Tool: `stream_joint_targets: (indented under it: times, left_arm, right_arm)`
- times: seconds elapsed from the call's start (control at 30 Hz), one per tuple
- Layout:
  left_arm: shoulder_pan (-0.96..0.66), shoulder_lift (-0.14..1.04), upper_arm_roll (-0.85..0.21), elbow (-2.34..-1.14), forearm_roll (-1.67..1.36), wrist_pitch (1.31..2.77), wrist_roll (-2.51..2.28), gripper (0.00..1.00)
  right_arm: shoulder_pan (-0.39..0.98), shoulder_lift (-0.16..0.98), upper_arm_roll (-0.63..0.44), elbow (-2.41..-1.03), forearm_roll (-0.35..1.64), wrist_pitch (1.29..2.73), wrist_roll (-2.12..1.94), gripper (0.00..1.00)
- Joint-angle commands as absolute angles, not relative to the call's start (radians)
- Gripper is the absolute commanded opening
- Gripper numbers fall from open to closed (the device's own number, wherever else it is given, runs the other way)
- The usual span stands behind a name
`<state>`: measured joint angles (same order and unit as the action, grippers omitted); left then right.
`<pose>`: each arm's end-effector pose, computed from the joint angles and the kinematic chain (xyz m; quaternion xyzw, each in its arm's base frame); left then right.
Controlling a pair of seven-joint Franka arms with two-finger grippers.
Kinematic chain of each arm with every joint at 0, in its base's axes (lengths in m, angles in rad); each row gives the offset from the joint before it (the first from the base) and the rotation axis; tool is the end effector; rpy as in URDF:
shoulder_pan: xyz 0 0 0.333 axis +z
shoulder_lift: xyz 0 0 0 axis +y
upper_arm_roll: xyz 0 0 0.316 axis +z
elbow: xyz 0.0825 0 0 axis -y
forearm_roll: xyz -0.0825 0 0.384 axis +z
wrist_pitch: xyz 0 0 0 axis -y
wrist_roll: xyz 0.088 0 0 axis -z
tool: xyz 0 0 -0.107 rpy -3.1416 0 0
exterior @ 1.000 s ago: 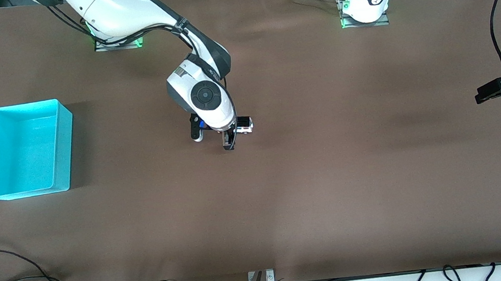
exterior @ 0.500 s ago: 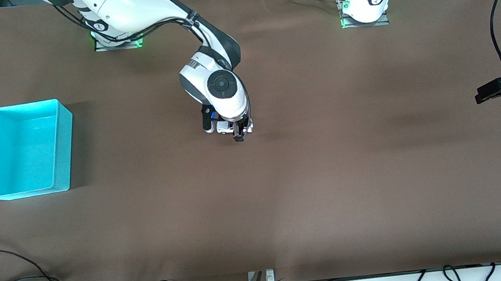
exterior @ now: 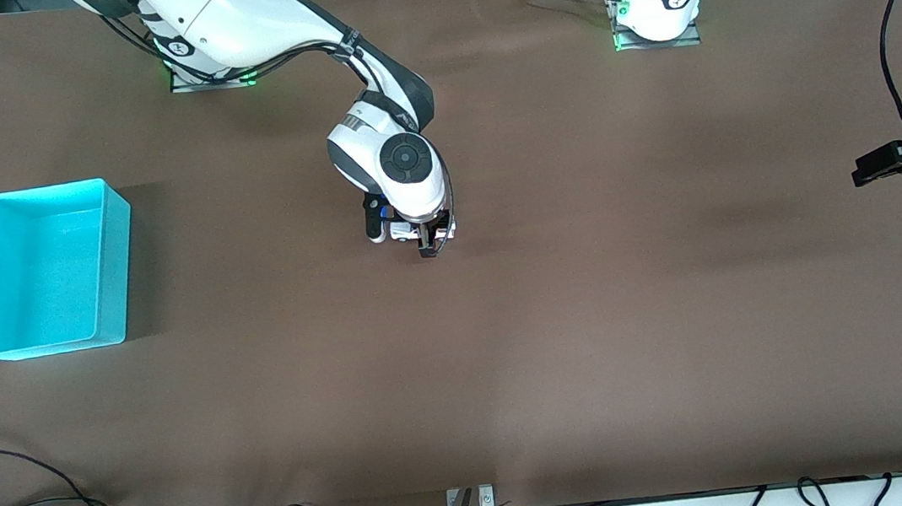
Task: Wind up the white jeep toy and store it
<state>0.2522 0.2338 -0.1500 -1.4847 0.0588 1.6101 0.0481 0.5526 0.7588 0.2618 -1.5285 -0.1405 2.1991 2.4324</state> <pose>0.6160 0.0787 0.5319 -0.9982 -0.0254 0.0536 0.0079 0.5048 0.4876 0.2146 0.6977 -0.7149 -0.0335 0.0320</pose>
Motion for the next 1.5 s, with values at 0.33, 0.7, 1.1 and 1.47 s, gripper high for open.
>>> stream_joint_targets:
  times: [0.33, 0.7, 1.1, 1.47]
  left_arm:
    - [0.255, 0.227, -0.147, -1.491, 0.035, 1.614, 0.069, 1.0]
    - [0.255, 0.229, -0.147, -1.491, 0.035, 1.614, 0.069, 1.0]
    - [0.255, 0.229, -0.147, -1.491, 0.035, 1.614, 0.069, 1.0]
    - [0.255, 0.229, -0.147, -1.491, 0.035, 1.614, 0.069, 1.0]
  right_arm:
    - [0.638, 0.798, 0.203, -1.516, -0.167, 2.186, 2.461, 1.0]
    - [0.635, 0.795, 0.181, -1.513, -0.167, 2.186, 2.545, 0.0]
    - [0.635, 0.782, 0.166, -1.502, -0.189, 2.14, 2.546, 0.0]
    - [0.608, 0.776, 0.166, -1.439, -0.186, 2.065, 2.511, 0.0]
